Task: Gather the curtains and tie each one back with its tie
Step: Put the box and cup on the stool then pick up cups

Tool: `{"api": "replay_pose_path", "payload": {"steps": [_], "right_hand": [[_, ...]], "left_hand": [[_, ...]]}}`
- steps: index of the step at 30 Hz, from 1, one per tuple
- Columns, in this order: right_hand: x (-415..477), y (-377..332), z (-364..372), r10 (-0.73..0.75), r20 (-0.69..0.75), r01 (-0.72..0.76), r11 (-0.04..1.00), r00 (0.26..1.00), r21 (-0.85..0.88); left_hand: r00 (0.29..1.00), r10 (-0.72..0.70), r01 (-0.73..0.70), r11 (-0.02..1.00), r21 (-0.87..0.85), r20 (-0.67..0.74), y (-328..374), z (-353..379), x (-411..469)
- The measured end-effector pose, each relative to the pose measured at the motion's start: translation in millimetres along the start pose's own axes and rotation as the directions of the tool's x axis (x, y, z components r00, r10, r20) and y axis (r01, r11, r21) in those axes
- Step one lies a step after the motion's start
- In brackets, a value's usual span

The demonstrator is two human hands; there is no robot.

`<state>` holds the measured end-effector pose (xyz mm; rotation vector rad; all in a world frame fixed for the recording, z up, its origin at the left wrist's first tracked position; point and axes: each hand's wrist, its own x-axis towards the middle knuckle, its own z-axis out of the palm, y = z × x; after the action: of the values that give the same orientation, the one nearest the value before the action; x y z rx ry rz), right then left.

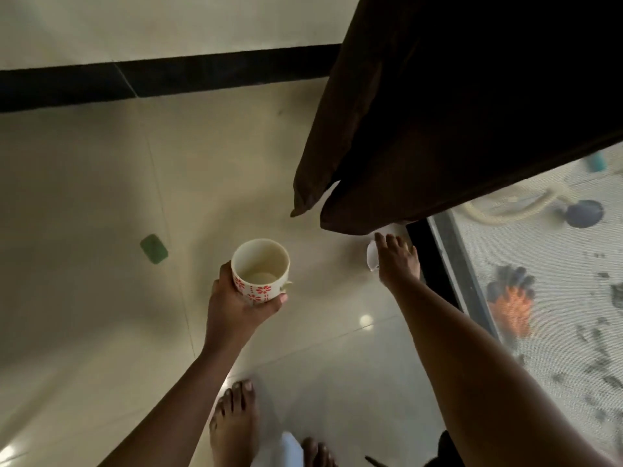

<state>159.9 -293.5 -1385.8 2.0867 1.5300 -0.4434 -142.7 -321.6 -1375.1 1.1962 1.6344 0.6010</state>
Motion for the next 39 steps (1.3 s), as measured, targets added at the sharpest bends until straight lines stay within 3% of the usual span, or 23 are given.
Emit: {"api": "replay_pose_path", "payload": {"steps": [3,6,9,11,15,21,27,30,34,37,39], "right_hand": [[3,1,-1,-0.031,0.058,0.029,0.999,0.998,0.041],[-24,-8,-14,-0.027,0.103,-0.011,0.935,0.994,0.354],[-79,-22,-46,0.037,0.099,-0.097,0.688,0.994,0.719],[-126,-27,-77,0.032,0.084,-0.088,0.526,0.996,0.846],[-232,-25,-164,-0.034,-0.001,0.014,0.366,0.999,0.93],[-397,-16,-307,-0.304,-0.117,0.219,0.327,0.945,0.919],[-549,-43,-376,-0.701,-0.085,0.46,0.366,0.708,0.809],[-623,-69,-375,-0.824,-0.02,0.564,0.369,0.566,0.738],[-742,-118,-347,-0.941,0.08,0.733,0.308,0.329,0.606],[-861,-156,-300,-0.982,0.147,0.842,0.177,0.117,0.509],[-936,-177,-262,-0.981,0.193,0.867,0.108,0.014,0.486]], "left_hand": [[1.0,-0.008,0.007,1.0,0.004,0.01,7,-2,10],[1.0,-0.016,0.016,1.0,-0.007,0.025,32,-15,-5],[0.998,-0.062,0.061,0.996,-0.061,-0.005,69,-38,-46],[0.993,-0.109,0.103,0.987,-0.122,-0.043,104,-57,-83],[0.973,-0.178,0.135,0.954,-0.269,-0.144,189,-100,-171],[0.917,-0.198,0.024,0.894,-0.448,-0.346,288,-184,-337],[0.821,-0.204,-0.106,0.863,-0.493,-0.533,311,-259,-512],[0.717,-0.273,-0.16,0.831,-0.533,-0.642,295,-282,-604],[0.457,-0.405,-0.225,0.809,-0.543,-0.792,251,-297,-744],[0.24,-0.49,-0.271,0.796,-0.542,-0.838,205,-301,-865],[0.088,-0.529,-0.274,0.802,-0.531,-0.844,176,-303,-945]]}}
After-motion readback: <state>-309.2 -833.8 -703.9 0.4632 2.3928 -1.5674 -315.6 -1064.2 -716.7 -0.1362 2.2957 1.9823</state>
